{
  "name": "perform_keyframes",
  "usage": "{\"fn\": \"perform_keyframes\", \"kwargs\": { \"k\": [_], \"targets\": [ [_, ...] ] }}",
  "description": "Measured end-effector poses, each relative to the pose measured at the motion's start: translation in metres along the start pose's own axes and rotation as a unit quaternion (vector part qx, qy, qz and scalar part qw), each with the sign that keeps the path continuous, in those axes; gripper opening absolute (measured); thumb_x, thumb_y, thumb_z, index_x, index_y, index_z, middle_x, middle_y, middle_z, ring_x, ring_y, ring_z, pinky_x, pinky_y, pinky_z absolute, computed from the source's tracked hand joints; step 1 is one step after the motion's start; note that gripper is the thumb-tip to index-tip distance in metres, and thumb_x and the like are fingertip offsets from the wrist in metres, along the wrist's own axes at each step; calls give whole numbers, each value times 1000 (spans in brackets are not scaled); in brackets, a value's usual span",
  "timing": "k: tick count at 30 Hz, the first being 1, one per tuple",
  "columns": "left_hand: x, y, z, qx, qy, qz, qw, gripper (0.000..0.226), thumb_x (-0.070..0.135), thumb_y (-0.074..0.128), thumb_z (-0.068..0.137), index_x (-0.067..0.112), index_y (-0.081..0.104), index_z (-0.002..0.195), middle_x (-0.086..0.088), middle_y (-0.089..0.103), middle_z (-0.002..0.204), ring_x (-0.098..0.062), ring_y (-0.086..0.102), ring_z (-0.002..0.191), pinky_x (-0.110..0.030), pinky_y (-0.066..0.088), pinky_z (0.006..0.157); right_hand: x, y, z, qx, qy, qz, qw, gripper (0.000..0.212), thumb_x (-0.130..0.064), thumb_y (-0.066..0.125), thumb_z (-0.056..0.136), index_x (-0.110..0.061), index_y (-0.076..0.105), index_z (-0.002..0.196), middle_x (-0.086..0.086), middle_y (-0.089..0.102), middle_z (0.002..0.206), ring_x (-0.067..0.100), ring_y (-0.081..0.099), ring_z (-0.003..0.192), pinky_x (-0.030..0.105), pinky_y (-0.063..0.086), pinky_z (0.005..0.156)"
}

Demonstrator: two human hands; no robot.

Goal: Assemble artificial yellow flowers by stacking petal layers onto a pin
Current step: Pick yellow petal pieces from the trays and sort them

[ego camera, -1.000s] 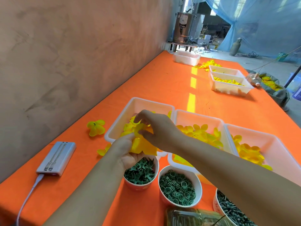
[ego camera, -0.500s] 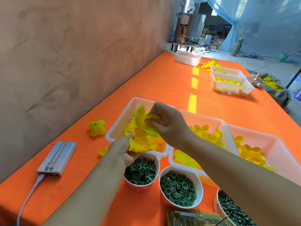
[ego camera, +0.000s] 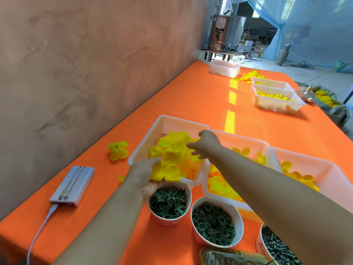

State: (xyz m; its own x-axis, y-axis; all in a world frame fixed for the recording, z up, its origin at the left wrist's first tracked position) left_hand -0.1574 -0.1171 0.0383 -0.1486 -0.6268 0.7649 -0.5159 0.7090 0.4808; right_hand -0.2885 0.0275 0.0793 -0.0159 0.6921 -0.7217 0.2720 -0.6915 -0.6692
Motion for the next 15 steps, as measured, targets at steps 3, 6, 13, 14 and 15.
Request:
{"fn": "perform_keyframes", "kwargs": {
  "k": [3,6,13,14,15],
  "targets": [
    [-1,-3,4,-11,32,82,996,25,3,59,96,-2,62,120,-25,69,112,-33,67,92,-55,57,83,-17,-1,-8,58,-95,-150,982,51,-39,66,92,-7,56,130,13,65,123,31,62,113,39,52,89],
    [-5,-6,10,-29,50,116,992,10,3,60,95,8,69,94,-10,75,75,-23,72,63,-38,59,51,-31,14,-26,-71,-147,-13,986,41,-46,73,86,-5,73,90,9,69,77,19,65,73,30,53,62],
    [-13,6,5,-84,51,154,983,12,3,63,93,11,73,91,-7,76,77,-18,73,63,-30,56,49,-33,11,-40,-136,-160,-15,978,34,-30,91,69,-19,59,60,5,52,67,15,40,60,28,31,56],
    [-13,6,5,-94,46,156,982,13,3,64,92,11,73,90,-7,76,77,-18,73,63,-29,56,50,-32,12,-41,-147,-153,-7,977,36,-29,91,69,-20,57,59,4,50,68,15,39,61,28,30,56],
    [-13,6,4,-102,41,157,981,13,3,64,91,12,74,90,-7,76,78,-18,73,64,-29,56,50,-30,13,-42,-152,-145,7,978,36,-28,90,70,-21,56,59,4,49,68,16,39,62,28,30,56]
  ]
}}
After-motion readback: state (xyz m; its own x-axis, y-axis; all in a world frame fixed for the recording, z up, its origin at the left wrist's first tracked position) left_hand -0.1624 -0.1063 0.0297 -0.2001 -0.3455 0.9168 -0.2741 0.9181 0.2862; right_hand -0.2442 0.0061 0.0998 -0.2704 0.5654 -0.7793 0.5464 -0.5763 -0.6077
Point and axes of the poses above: each hand's wrist, its own z-axis towards the middle knuckle, its own y-axis out of the palm, x = y × z, the point moved 4 cm from there along z, towards the middle knuckle
